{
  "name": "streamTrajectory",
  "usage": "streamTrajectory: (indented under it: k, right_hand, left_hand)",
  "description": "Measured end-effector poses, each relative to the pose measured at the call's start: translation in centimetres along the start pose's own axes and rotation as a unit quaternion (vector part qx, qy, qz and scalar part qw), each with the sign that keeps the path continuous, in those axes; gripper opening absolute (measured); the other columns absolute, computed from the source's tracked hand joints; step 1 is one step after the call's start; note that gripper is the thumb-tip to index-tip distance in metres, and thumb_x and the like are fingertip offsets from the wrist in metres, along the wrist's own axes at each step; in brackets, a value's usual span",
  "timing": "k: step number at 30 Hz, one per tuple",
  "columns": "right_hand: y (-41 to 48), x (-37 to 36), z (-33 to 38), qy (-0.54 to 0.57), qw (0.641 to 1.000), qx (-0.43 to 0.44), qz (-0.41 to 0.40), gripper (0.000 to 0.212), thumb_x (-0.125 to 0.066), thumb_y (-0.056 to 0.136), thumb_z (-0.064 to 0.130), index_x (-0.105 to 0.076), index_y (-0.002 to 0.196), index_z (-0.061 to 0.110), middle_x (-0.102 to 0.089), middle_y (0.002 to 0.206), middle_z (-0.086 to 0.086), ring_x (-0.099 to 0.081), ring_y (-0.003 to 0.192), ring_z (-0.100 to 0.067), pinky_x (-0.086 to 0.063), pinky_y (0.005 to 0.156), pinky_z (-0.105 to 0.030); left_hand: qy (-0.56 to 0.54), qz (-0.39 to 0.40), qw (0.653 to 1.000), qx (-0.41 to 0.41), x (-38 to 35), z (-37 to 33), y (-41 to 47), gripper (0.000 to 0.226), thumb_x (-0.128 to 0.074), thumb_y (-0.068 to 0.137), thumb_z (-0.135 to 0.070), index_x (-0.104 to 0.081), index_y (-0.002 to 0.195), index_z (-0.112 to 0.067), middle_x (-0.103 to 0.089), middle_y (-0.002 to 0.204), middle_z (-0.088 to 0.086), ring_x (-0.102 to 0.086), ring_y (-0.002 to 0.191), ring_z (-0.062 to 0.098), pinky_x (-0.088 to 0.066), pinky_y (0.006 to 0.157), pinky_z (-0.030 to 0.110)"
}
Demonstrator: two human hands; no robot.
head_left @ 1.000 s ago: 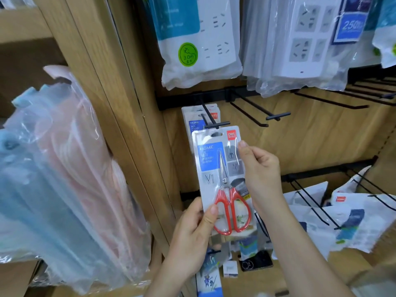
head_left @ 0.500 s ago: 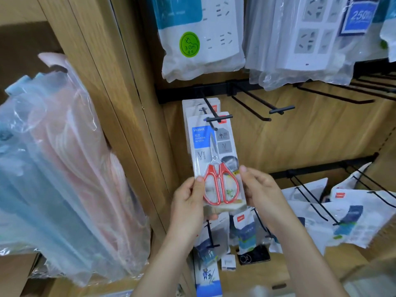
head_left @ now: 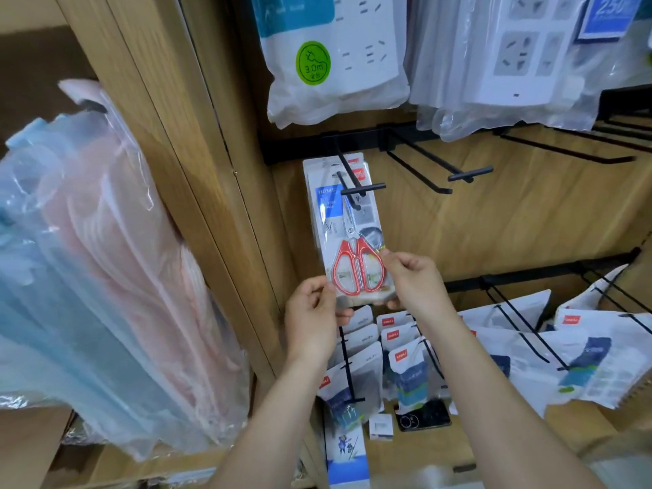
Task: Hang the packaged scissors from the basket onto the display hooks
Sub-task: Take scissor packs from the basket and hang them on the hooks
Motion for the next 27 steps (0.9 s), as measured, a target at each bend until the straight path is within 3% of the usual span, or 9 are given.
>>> streamTrajectory:
  k: [4, 6, 8, 10, 12, 15, 18, 21, 27]
  right_hand:
    - [1.4, -0.4, 0.7, 0.027, 0.999, -0.027, -0.008, 0.030, -0.052, 0.101, 0.032, -0.069, 0.082, 0.017, -0.074, 0.081, -0.005, -0.069, 0.064, -0.011, -0.052, 0.049, -0.022]
    - [1.4, -0.2, -0.2, 0.035, 0.998, -0.049, -0.014, 0.029, -0.048, 0.103, 0.031, -0.069, 0.087, 0.018, -0.073, 0.087, -0.003, -0.069, 0.083, -0.017, -0.058, 0.067, -0.031]
    - [0.8, 0.8, -1.5, 0.014, 0.997, -0.053, -0.045, 0.028, -0.045, 0.103, 0.030, -0.068, 0.109, 0.015, -0.070, 0.094, -0.001, -0.065, 0.093, -0.018, -0.056, 0.086, -0.039]
    - [-0.6, 2.2, -2.9, 0.027, 0.995, -0.059, -0.080, 0.031, -0.045, 0.103, 0.028, -0.064, 0.122, 0.012, -0.068, 0.099, -0.003, -0.064, 0.093, -0.017, -0.054, 0.086, -0.036]
    - [-2.5, 3.6, -3.7, 0.049, 0.992, -0.064, -0.097, 0.030, -0.043, 0.104, 0.024, -0.066, 0.117, 0.009, -0.070, 0.096, -0.009, -0.065, 0.084, -0.018, -0.052, 0.075, -0.031]
    - [-5.8, 5.9, -5.2, 0.062, 0.989, -0.064, -0.119, 0.032, -0.042, 0.105, 0.022, -0.068, 0.105, 0.005, -0.070, 0.082, -0.010, -0.065, 0.069, -0.017, -0.049, 0.062, -0.025]
    - [-9.7, 8.6, -6.7, 0.056, 0.982, -0.058, -0.173, 0.033, -0.043, 0.104, 0.022, -0.071, 0.098, 0.005, -0.071, 0.075, -0.009, -0.067, 0.068, -0.020, -0.050, 0.060, -0.022]
    - [-14.8, 11.1, -8.4, 0.041, 0.968, -0.065, -0.237, 0.033, -0.043, 0.104, 0.022, -0.071, 0.089, 0.012, -0.072, 0.074, -0.008, -0.067, 0.070, -0.022, -0.049, 0.063, -0.026]
    - [-27.2, 13.7, -13.7, 0.024, 0.936, -0.114, -0.333, 0.033, -0.042, 0.105, 0.022, -0.069, 0.089, 0.011, -0.069, 0.072, -0.005, -0.065, 0.061, -0.012, -0.046, 0.060, -0.021]
  left_hand:
    - [-0.023, -0.015, 1.000, 0.013, -1.1, 0.2, 1.8, 0.018, -0.050, 0.102, -0.020, -0.064, 0.114, -0.020, -0.073, 0.095, 0.000, -0.066, 0.069, 0.010, -0.055, 0.062, 0.019]
    - [-0.023, 0.004, 0.999, 0.034, -1.2, 0.9, 2.0, 0.023, -0.049, 0.103, -0.022, -0.061, 0.123, -0.023, -0.070, 0.101, -0.004, -0.067, 0.084, 0.010, -0.056, 0.070, 0.021]
    - [-0.013, 0.030, 0.998, 0.050, -0.8, 2.2, 1.8, 0.035, -0.048, 0.103, -0.022, -0.048, 0.138, -0.028, -0.064, 0.113, -0.006, -0.064, 0.099, 0.010, -0.056, 0.083, 0.026]
    - [0.013, 0.053, 0.996, 0.067, -0.3, 3.7, 1.4, 0.048, -0.046, 0.103, -0.018, -0.035, 0.148, -0.030, -0.056, 0.130, -0.002, -0.060, 0.106, 0.010, -0.053, 0.095, 0.033]
    - [0.047, 0.080, 0.993, 0.076, 0.3, 4.8, 0.5, 0.046, -0.044, 0.103, -0.016, -0.037, 0.147, -0.028, -0.050, 0.138, 0.001, -0.059, 0.111, 0.014, -0.052, 0.093, 0.030]
    - [0.085, 0.124, 0.987, 0.053, 0.7, 5.8, -1.7, 0.026, -0.044, 0.104, -0.015, -0.061, 0.124, -0.021, -0.061, 0.125, 0.000, -0.063, 0.100, 0.012, -0.053, 0.073, 0.017]
    - [0.093, 0.173, 0.980, 0.030, 1.1, 6.7, -4.4, 0.032, -0.041, 0.103, -0.005, -0.069, 0.096, -0.018, -0.068, 0.098, 0.003, -0.063, 0.078, 0.011, -0.050, 0.060, 0.013]
    - [0.098, 0.241, 0.965, 0.014, 1.3, 7.9, -7.3, 0.034, -0.038, 0.101, 0.003, -0.069, 0.092, -0.009, -0.066, 0.080, 0.005, -0.061, 0.064, 0.003, -0.050, 0.059, 0.014]
    - [0.102, 0.366, 0.925, 0.003, 1.3, 12.7, -13.7, 0.030, -0.044, 0.096, 0.009, -0.070, 0.088, -0.003, -0.064, 0.069, 0.007, -0.057, 0.055, 0.004, -0.049, 0.057, 0.013]
Point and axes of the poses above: each hand's wrist, its own y-axis towards the middle knuckle, its own x-axis out of the back of the hand, z = x × y, the point moved 3 cm from there along y, towards the middle knuckle
